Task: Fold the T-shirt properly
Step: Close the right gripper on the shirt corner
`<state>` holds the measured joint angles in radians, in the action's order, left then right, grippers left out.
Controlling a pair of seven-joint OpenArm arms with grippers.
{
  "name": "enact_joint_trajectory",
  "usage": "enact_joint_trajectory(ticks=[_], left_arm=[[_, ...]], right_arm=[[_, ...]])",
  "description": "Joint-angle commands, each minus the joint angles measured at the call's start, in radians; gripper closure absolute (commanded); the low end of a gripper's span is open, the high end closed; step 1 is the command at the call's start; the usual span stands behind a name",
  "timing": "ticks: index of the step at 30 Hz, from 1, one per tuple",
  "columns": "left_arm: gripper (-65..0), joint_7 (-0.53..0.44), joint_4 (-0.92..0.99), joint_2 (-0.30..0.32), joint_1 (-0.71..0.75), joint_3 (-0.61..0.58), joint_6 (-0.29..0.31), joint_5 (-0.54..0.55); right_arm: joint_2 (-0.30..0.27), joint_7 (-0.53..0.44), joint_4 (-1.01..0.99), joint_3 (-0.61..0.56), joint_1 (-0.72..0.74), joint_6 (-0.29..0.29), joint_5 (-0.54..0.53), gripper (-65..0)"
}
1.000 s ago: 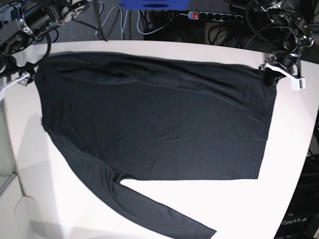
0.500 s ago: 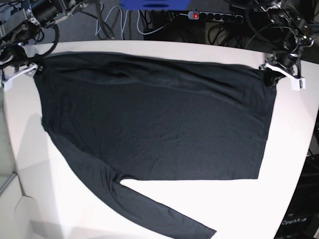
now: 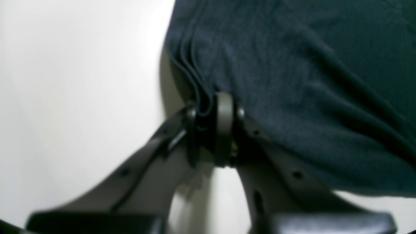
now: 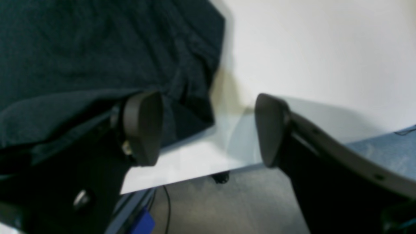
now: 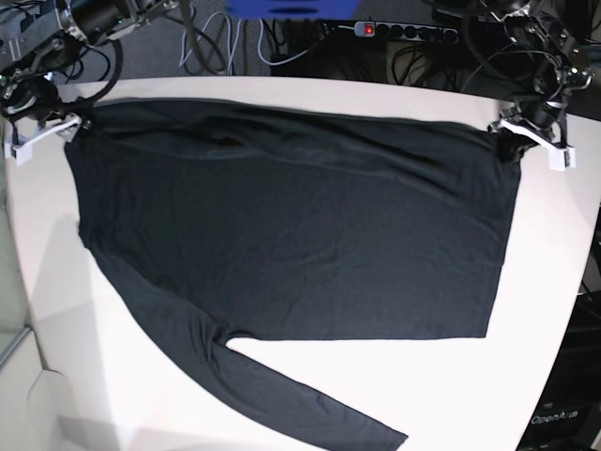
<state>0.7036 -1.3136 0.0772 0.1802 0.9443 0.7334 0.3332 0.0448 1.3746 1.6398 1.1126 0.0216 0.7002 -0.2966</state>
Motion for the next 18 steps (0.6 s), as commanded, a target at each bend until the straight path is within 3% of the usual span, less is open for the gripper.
enact_joint_trajectory(ticks=[1,6,18], left_arm=[[-5.8,0.092,0.006,0.002,0.017,-0.001,-0.035,-0.102],[-5.8,0.093,0.006,0.002,0.017,-0.001,-0.035,-0.102],[-5.8,0.093,0.007,0.002,0.018,0.003,-0.035,-0.102]], right_arm=[[0.007,0.022,0.004,0.002,0.001,-0.002,0.001,-45.0],[0.027,0.022,0.004,-0.002,-0.001,-0.002,0.001,-42.3],[0.039,0.022,0.003,-0.009,0.001,-0.002,0.001,-9.8]])
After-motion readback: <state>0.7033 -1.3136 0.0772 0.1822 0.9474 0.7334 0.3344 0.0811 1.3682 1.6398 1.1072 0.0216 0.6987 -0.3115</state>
